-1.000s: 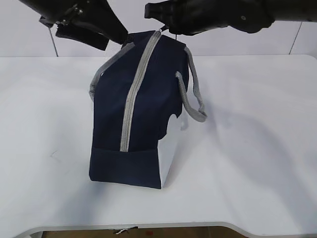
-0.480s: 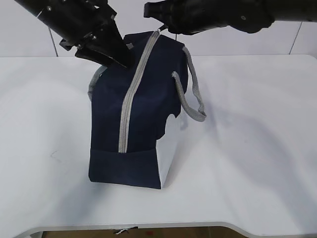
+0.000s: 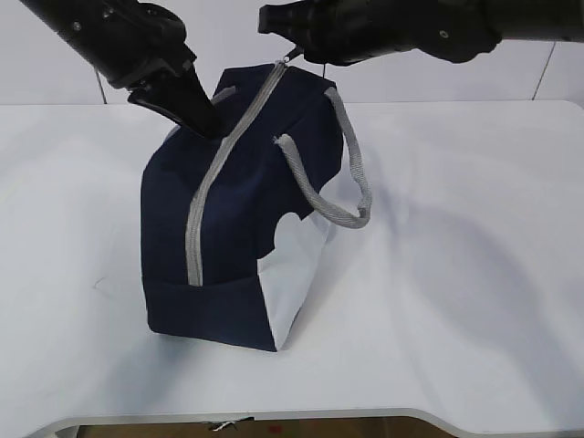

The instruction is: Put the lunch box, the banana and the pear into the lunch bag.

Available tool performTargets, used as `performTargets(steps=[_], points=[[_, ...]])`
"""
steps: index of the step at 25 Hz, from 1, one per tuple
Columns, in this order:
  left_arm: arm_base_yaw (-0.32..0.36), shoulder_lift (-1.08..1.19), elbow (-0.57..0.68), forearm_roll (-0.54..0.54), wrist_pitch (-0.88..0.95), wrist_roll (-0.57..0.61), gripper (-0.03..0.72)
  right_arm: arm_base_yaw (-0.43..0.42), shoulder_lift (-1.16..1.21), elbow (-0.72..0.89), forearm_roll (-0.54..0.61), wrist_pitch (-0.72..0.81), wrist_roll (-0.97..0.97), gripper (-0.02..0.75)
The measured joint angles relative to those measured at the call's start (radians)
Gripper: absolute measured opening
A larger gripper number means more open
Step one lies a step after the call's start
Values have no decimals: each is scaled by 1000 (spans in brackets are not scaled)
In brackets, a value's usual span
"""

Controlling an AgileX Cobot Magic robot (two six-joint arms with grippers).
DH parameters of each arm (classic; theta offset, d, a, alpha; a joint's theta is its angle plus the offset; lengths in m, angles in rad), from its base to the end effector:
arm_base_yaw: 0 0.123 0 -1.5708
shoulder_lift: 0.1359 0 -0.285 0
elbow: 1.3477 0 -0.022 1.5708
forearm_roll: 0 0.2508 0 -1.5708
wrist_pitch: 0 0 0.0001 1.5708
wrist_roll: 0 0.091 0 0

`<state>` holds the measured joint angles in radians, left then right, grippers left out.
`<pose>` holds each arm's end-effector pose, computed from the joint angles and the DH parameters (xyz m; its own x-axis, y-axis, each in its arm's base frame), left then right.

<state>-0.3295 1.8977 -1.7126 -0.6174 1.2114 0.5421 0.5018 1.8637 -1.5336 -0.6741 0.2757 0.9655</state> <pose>0.3663 -0.1774 0.3031 -0.7258 0.5085 -0.4634 0.6826 0.6158 -0.3935 0.3998 0.2016 0.3033 -0.4749 0.0824 -0.8762 -0.2054 0.9577 0.2015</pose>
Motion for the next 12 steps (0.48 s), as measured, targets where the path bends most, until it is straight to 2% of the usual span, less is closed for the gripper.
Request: performTargets(steps=[5,12], points=[[0,-42,-4,70,0,103,27,2,0,-1,-15,-2,-2,17],[0,-57,-6,157,-25,129,27,-27,2,-7,-54,-17,-2,17]])
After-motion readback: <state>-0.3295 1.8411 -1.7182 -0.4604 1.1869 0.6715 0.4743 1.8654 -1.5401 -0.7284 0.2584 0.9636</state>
